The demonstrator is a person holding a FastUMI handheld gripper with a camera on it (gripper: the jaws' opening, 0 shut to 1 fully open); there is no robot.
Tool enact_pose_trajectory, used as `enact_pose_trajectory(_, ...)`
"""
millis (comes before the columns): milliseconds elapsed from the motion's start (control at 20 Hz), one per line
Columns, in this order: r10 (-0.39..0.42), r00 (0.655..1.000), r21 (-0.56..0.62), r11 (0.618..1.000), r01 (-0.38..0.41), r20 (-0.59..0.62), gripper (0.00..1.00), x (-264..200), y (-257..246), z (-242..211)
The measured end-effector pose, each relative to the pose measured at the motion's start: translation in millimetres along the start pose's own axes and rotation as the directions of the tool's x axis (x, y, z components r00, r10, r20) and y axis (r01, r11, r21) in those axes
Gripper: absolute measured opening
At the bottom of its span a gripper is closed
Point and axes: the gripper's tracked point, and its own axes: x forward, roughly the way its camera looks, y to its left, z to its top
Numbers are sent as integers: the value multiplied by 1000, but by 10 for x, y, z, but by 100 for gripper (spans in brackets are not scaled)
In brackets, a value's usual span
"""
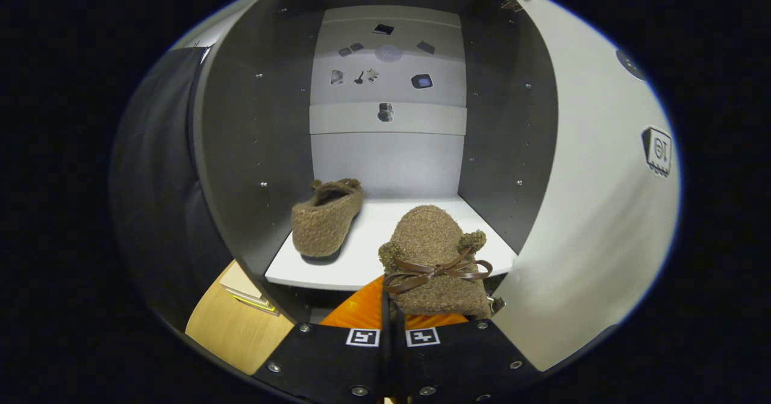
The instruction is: Open the shoe cabinet door, grab the shoes and put them into the shoe cabinet, then close the shoe cabinet door.
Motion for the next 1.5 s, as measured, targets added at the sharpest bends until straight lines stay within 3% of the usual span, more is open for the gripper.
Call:
enact_pose_trajectory(700, 143, 990, -64, 988, -143, -12, 2, 1433, -32, 530)
enact_pose_trajectory(1200, 194, 981, -40, 980, -194, -25, 4, 1940, 59, 607)
enact_pose_trajectory(1350, 213, 976, 7, 977, -213, -38, 13, 1904, 84, 597)
enact_pose_trajectory(1500, 217, 976, 4, 976, -217, -30, 32, 1799, 97, 663)
